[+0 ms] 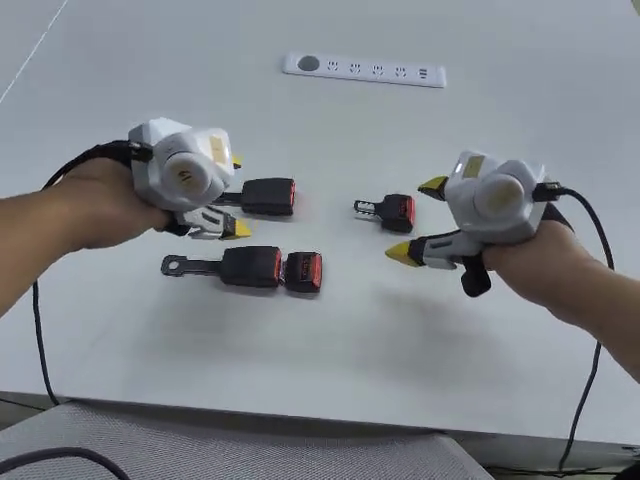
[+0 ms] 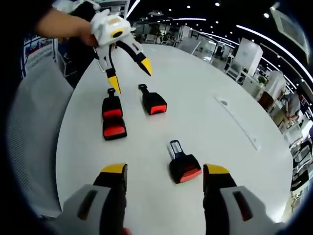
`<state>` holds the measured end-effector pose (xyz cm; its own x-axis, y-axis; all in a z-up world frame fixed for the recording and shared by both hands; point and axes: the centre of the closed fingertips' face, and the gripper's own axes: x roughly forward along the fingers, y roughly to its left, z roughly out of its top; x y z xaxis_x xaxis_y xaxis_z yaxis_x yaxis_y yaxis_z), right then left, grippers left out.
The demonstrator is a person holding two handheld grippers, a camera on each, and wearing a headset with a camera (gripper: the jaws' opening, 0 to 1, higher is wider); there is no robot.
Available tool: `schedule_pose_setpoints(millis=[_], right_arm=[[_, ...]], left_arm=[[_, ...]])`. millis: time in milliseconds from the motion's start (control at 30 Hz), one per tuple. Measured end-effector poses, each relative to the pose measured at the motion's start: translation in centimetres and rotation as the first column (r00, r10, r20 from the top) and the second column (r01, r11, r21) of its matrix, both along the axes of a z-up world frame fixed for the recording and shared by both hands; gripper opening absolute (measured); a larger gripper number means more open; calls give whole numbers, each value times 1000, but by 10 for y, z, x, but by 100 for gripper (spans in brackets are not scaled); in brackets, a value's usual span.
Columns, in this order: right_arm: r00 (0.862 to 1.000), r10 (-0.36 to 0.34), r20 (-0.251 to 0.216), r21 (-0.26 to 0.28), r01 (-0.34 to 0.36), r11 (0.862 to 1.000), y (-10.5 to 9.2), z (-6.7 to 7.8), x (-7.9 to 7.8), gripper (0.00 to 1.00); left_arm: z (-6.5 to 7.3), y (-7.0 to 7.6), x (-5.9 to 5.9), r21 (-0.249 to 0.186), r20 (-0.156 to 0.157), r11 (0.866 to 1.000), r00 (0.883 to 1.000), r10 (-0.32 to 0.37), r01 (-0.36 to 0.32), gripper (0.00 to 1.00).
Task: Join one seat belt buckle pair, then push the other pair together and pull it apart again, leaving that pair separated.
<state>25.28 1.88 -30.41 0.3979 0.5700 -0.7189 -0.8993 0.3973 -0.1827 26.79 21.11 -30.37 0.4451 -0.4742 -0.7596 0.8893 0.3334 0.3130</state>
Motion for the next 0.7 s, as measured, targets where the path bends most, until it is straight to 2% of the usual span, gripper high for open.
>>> schedule_pose_setpoints(millis=[67,100,200,267,333,467,567,633,700], right_arm=[[1000,2,21,5,-2,1000,2,6,-5,69],[1000,4,23,9,-4,1000,4,10,-9,70],[1000,7,21,16,-7,1000,7,13,-16,72],[1000,11,28,10,-11,1000,6,12,-19,76],[1000,3,26,15,-3,1000,5,13,-21,79],[1000,-3,26,18,3,1000,1,16,-28,82],[1000,-13,25,3,13,1000,-7,15,-32,85],[999,-24,32,9,23,1000,-12,17,-34,86],[999,-39,30,12,39,999,-15,17,-37,88]], left_arm=[[4,4,-12,-39,-15,998,999,44,-45,61],[5,8,-21,-35,-22,999,999,38,-38,62],[10,16,-34,-56,-12,995,996,84,-84,66],[13,24,-43,-74,-25,988,991,132,-133,69],[16,29,-47,-92,-20,984,988,152,-154,70],[19,45,-59,-98,-29,978,983,182,-184,74],[21,56,-65,-108,-48,971,977,210,-214,78],[20,66,-68,-109,-64,963,968,242,-247,82],[21,70,-70,-119,-67,958,965,253,-260,84]])
